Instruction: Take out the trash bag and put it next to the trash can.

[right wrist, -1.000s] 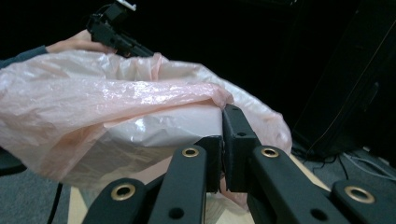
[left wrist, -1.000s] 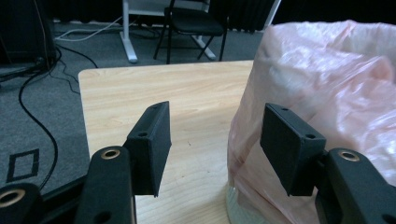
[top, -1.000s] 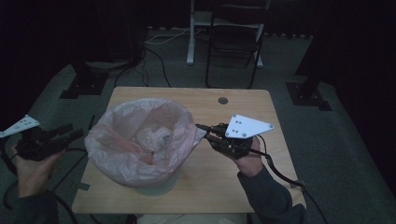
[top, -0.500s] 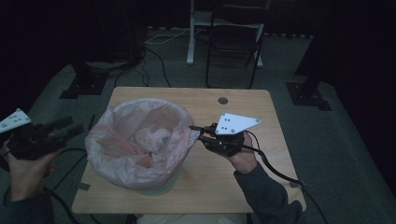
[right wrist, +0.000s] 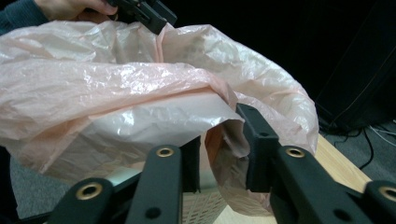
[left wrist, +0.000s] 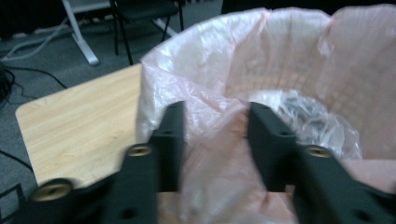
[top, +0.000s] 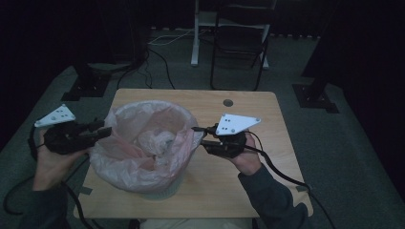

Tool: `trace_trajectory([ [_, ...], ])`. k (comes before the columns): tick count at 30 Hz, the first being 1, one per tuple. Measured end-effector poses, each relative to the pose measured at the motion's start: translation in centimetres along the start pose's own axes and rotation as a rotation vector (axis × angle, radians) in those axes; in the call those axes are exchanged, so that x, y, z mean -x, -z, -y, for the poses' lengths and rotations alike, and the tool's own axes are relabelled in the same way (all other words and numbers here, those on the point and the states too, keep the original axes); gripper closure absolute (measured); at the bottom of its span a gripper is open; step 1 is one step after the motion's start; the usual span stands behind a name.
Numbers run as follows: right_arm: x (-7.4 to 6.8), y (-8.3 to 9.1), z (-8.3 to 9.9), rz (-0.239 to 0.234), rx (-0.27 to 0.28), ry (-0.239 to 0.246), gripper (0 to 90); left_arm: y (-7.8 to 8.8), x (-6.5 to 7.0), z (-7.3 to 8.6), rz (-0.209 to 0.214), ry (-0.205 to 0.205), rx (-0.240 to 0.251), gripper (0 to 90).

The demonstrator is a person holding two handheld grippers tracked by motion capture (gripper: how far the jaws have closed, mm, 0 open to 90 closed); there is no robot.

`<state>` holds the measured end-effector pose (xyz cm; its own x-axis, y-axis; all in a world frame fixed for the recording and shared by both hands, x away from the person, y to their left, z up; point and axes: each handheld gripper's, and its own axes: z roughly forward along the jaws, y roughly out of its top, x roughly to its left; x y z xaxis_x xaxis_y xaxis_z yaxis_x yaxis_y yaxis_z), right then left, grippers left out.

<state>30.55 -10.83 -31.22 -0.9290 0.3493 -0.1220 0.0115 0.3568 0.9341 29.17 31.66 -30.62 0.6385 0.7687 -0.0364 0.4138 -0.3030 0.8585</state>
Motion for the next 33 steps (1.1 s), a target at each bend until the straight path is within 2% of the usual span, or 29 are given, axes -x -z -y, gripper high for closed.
trace_trajectory([
  [4,0.2,-0.3,-0.1,0.017,-0.027,0.009,64.2,-0.2,0.7,-0.7,-0.002,-0.047,-0.016,81.3],
  [5,0.2,-0.3,-0.1,0.017,-0.027,0.009,64.2,-0.2,0.7,-0.7,-0.002,-0.047,-0.016,85.4],
  [6,0.6,-0.6,0.0,0.022,-0.048,0.0,61.4,-0.1,0.8,-1.1,-0.002,-0.057,-0.01,88.4],
  [7,0.6,-0.6,0.0,0.022,-0.048,0.0,61.4,0.0,0.8,-1.3,0.002,-0.058,-0.001,88.4],
  [8,0.8,-0.8,0.0,0.03,-0.059,0.001,66.3,0.4,0.8,-1.8,0.008,-0.061,0.022,88.9],
  [9,0.8,-0.8,0.0,0.03,-0.059,0.001,66.3,0.4,0.8,-1.8,0.008,-0.061,0.022,89.0],
  [10,0.9,-0.7,-0.1,0.052,-0.057,-0.001,73.7,0.7,0.8,-2.1,0.006,-0.063,0.037,89.1],
  [14,1.2,-0.2,-0.7,0.069,-0.031,-0.003,78.4,1.9,0.9,-3.3,-0.016,-0.066,0.09,89.2],
  [20,1.0,0.8,-2.8,0.085,0.038,0.027,80.0,3.4,1.1,-4.6,-0.005,-0.064,0.169,89.4],
  [24,0.8,0.2,-3.4,0.04,0.027,0.037,78.5,3.3,1.7,-5.5,0.016,-0.085,0.175,89.4],
  [29,0.6,-1.5,-3.3,-0.004,-0.019,0.057,74.2,2.8,2.3,-6.3,0.072,-0.103,0.179,89.3],
  [33,0.7,-2.4,-3.7,-0.036,-0.033,0.054,72.0,2.3,2.7,-6.9,0.111,-0.117,0.172,89.4],
])
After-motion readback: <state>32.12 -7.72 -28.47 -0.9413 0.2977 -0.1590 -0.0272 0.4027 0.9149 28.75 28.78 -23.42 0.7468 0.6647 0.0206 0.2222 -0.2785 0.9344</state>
